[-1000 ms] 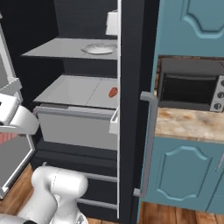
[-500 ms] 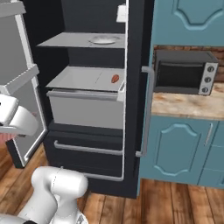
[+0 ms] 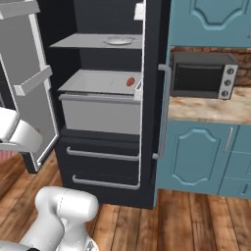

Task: Retrieve the steak from the fridge and place it on the cutting board.

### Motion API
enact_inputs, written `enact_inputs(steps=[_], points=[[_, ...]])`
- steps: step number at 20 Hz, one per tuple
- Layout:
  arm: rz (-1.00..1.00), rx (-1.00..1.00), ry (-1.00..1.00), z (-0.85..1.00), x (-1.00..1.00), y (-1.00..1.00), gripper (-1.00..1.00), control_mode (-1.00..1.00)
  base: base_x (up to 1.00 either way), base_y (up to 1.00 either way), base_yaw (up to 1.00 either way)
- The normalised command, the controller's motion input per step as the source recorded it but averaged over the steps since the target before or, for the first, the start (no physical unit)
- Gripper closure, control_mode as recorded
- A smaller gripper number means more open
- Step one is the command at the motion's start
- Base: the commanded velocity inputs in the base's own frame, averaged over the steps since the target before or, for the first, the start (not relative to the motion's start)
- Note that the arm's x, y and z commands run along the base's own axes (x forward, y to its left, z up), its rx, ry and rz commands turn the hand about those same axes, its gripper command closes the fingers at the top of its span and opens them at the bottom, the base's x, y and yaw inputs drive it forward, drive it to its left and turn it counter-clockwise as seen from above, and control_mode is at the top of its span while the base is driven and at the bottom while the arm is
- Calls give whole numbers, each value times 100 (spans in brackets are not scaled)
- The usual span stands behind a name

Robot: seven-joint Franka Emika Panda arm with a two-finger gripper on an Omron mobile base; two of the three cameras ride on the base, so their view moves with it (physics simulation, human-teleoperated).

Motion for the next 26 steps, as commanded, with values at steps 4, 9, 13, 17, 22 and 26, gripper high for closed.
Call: enact_inputs(steps=[4,9,13,17,22,26], points=[[0,0,0,0,0,0,100,100,-23,-38,0],[0,0,0,0,0,0,100,100,-13,-74,0],[0,0,0,0,0,0,100,100,-10,-85,0],[0,0,0,0,0,0,100,100,-19,-78,0],[0,0,0,0,0,0,100,100,-10,-68,0],[0,0,0,0,0,0,100,100,0,-45,-4]])
